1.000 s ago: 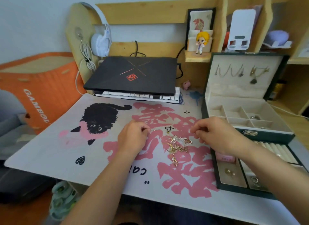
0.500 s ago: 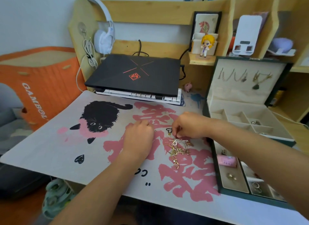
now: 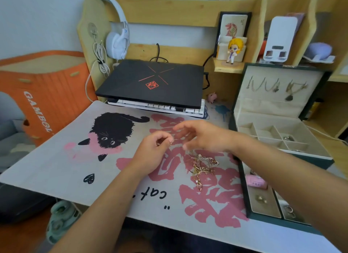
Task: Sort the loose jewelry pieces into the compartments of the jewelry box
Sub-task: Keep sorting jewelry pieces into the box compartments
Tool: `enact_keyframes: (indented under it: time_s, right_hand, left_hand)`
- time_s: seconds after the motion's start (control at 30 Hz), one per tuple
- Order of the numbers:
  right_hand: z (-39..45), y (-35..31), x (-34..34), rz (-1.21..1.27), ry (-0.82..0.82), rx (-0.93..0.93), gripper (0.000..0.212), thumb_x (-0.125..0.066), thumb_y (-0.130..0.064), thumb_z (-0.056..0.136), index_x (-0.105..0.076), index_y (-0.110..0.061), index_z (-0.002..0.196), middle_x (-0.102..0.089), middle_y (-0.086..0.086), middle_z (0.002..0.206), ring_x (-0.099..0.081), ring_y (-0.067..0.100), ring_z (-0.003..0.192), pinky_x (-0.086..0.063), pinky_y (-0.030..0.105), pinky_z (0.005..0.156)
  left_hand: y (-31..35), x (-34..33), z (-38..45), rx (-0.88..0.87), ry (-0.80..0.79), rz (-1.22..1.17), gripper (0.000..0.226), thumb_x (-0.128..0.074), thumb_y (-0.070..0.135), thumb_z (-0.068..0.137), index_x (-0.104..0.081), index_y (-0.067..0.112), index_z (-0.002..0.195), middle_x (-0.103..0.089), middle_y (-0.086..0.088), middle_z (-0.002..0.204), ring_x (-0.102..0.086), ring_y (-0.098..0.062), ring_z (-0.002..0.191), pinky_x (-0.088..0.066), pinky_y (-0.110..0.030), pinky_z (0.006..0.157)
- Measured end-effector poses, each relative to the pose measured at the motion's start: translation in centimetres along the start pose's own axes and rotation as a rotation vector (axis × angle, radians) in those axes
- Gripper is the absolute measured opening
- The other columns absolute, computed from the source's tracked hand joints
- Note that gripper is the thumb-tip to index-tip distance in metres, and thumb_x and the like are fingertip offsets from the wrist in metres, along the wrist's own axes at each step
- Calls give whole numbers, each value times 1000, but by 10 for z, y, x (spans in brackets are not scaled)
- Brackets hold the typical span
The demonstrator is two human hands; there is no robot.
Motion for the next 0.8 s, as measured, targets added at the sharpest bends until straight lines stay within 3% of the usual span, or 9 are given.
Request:
enact_keyframes:
  time_s: [0.07, 0.17, 0.3, 0.47, 0.57, 0.7, 0.8]
  right_hand:
    - [3, -13, -14, 69, -9, 35, 59, -80, -15, 85, -52, -26, 135, -67, -6, 113, -69, 9, 96, -58, 24, 79]
    - [10, -18, -20, 0, 98, 59, 43, -80, -19, 84, -57, -26, 120, -71, -6, 95, -70, 12, 83, -60, 34, 77]
    - [10, -14, -11, 27, 163, 14, 18, -73, -9, 89, -66, -13, 104, -75, 6, 83, -73, 18, 74, -51, 17, 54]
    - [12, -5, 1, -30, 165, 14, 7, -71, -9, 90, -72, -14, 95, -74, 4, 81, -70, 12, 70, -60, 27, 67]
    - [13, 6, 11, -284, 122, -2, 12, -67, -8, 90, -73, -18, 91, -71, -5, 86, -67, 10, 78, -58, 26, 74]
    - [6, 38, 8, -532, -102, -74, 22, -67, -3, 85, -74, -23, 85, -71, -10, 80, -64, 7, 75, -54, 30, 75]
    - [3, 43, 5, -570, -123, -30, 17, -73, -9, 85, -76, -26, 89, -74, -12, 87, -66, 6, 81, -56, 31, 82]
  left_hand:
    - [-2, 4, 0, 20, -14, -53, 16, -62, 22, 101, -72, 24, 88, -71, 7, 85, -61, -5, 76, -52, -24, 77]
    - [-1, 2, -1, 24, -51, -91, 20, -62, 20, 101, -73, 23, 84, -70, 10, 79, -60, -6, 73, -53, -32, 78]
    - [0, 0, -2, 25, -55, -106, 24, -62, 19, 101, -72, 28, 80, -70, 10, 77, -58, -5, 72, -51, -30, 77]
    - [1, -4, -3, 13, -78, -53, 17, -62, 23, 101, -70, 27, 87, -65, 11, 77, -57, -5, 71, -50, -24, 75]
    - [-5, 0, -1, 48, -48, -105, 19, -58, 26, 103, -68, 28, 86, -64, 8, 77, -59, -9, 72, -52, -28, 77]
    - [-15, 5, 0, 133, 17, -209, 21, -49, 32, 106, -62, 21, 94, -61, 0, 85, -56, -14, 77, -54, -46, 87]
    - [-18, 6, -1, 162, 61, -230, 25, -43, 30, 109, -58, 11, 100, -62, -5, 84, -57, -17, 77, -54, -50, 90]
Point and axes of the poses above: each hand's wrist, its own z-axis towards the middle knuckle, its own x-axis out of the back of the hand, y = z × x, the point moved 7 cm from there along z, towards the middle knuckle
